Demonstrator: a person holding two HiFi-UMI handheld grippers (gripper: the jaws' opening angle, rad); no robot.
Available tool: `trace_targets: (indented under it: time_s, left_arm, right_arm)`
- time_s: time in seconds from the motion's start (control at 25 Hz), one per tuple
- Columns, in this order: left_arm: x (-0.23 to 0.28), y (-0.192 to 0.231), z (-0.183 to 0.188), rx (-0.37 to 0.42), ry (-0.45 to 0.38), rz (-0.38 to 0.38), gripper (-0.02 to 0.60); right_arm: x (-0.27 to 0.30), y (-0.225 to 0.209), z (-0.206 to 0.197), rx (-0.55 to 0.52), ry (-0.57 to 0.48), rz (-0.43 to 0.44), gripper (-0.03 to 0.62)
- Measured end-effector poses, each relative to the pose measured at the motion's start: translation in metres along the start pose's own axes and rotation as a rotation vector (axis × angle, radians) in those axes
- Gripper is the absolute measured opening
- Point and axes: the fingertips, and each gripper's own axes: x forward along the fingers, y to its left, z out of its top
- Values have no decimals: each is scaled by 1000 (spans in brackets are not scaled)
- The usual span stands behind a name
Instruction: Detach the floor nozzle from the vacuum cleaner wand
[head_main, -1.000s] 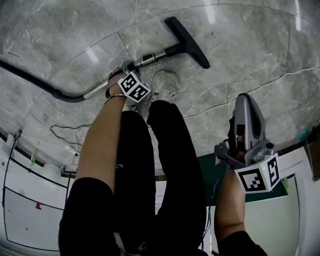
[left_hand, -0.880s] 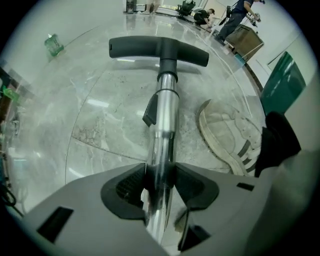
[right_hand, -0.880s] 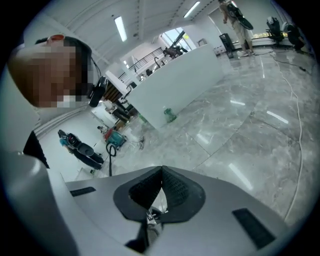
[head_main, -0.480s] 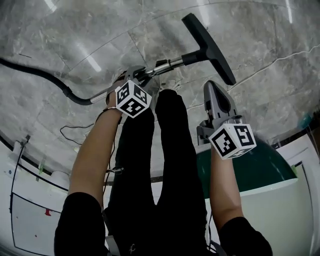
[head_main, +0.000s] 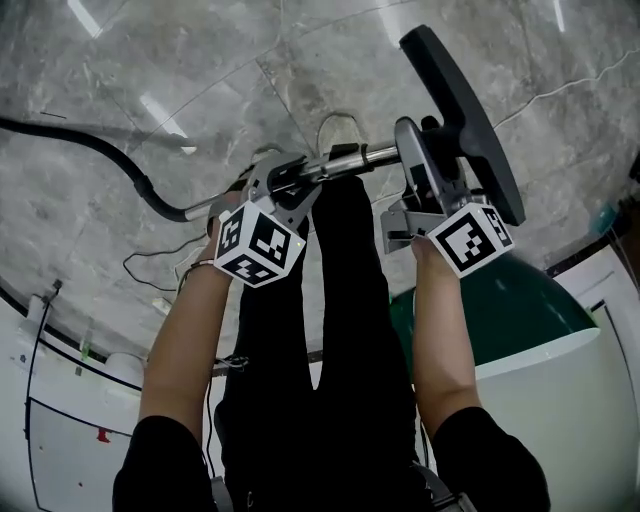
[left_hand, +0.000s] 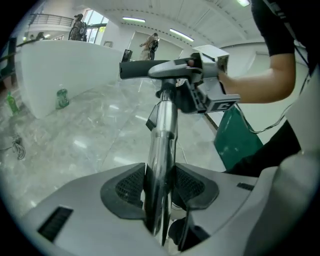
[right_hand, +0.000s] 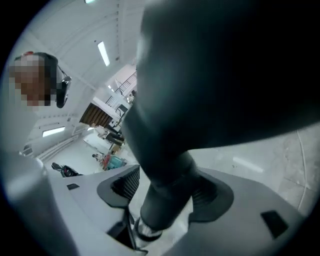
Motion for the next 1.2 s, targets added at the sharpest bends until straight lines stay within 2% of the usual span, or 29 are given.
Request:
trace_targets:
  time_s: [0.12,0.16,0.28,0.36,0.48,0.56,0.6,0.64,0.68,0.88,0.96,1.0,1.08,1.2]
  left_arm:
    - [-10,-13,1,-6,-26,-30,184]
    - [-12,-15,0,-13,-27,-37,184]
    - [-12,-15,-6,-7,-2,-38,184]
    - [-10,-13,-7,8,0,-20,185]
    - [-3,-15,0,22,-52,-25,186]
    - [6,-15,3,80,-48,-42,186]
    - [10,-16,3,117,-35,-55,147]
    - [13,-17,3,145,-23,-68,71]
    - [14,-19,1,156,-17,-80,67]
    - [10,-23,0,143,10,-109,61]
    - [10,-26,-2,128,34,-119,61]
    - [10,-28,-3,117,44,-136,61]
    - [8,-33,-6,90,53,-205,61]
    - [-3,-49,-5,32,31,-355,61]
  right_arm:
    - [7,5,1,9,25,-23,286]
    - [6,6,1,31,26,-24,195]
    - [4,12,-3,107,27,-9,147]
    - [3,23,-3,71,24,20,146]
    - [-6,49,4,-14,9,96,146]
    - [-5,65,6,-23,16,141,146]
    - [-2,68,5,-18,23,148,144]
    - [0,69,3,-15,30,144,144]
    - [2,70,1,-18,31,140,144]
    - [9,73,3,-21,-88,175,144]
    - [12,69,3,3,-88,178,146]
    - [14,67,1,26,-71,178,142]
    - [17,69,-2,73,-43,216,97]
    - [13,94,-3,67,-30,405,92]
